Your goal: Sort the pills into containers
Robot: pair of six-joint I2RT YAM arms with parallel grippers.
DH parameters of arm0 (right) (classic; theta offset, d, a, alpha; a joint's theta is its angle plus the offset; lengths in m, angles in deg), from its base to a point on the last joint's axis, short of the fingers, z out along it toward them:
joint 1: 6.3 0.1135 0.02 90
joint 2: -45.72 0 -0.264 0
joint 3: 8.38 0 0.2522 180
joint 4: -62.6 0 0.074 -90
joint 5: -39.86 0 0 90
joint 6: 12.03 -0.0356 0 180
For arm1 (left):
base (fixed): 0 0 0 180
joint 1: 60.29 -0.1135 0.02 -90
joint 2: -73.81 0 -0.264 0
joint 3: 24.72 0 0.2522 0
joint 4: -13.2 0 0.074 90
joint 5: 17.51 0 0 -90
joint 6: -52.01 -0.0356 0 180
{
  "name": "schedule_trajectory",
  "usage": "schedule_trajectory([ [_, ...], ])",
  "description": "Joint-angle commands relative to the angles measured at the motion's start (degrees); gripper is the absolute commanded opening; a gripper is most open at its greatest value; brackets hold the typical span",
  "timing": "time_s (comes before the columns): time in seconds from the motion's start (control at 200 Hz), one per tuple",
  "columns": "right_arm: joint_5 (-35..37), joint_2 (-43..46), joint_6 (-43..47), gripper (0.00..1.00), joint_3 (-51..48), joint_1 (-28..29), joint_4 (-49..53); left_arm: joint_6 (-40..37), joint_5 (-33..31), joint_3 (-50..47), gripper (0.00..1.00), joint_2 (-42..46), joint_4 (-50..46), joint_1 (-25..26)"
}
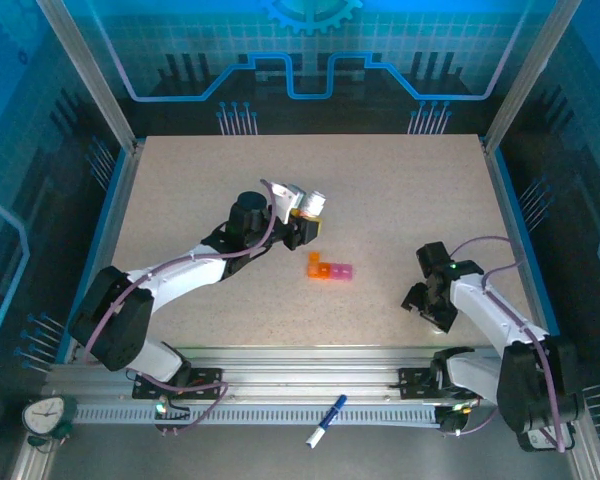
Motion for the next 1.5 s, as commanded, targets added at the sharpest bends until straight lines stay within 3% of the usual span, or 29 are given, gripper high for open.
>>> schedule_trajectory([
  [0.0, 2.0, -1.6, -0.4, 0.73, -0.5, -1.6, -1.6, 0.1, 0.7, -0.5, 0.00, -0.6, 2.2, 0.6],
  [0.83, -6.0, -13.5, 4.9, 0.68, 5.3, -3.3, -20.1, -0.9, 0.4, 1.6, 0.00, -1.4, -1.1, 1.7],
  [1.271, -10.7, -30.6, 7.6, 0.64, 21.3, -0.7, -24.3, -1.5, -0.3, 2.7, 0.00, 0.1, -3.9, 2.2],
  [1.496, -6.6, -38.4, 11.2, 0.57, 31.3, 3.2, -18.1, -2.1, -1.1, 2.7, 0.00, 1.3, -5.2, 2.6],
])
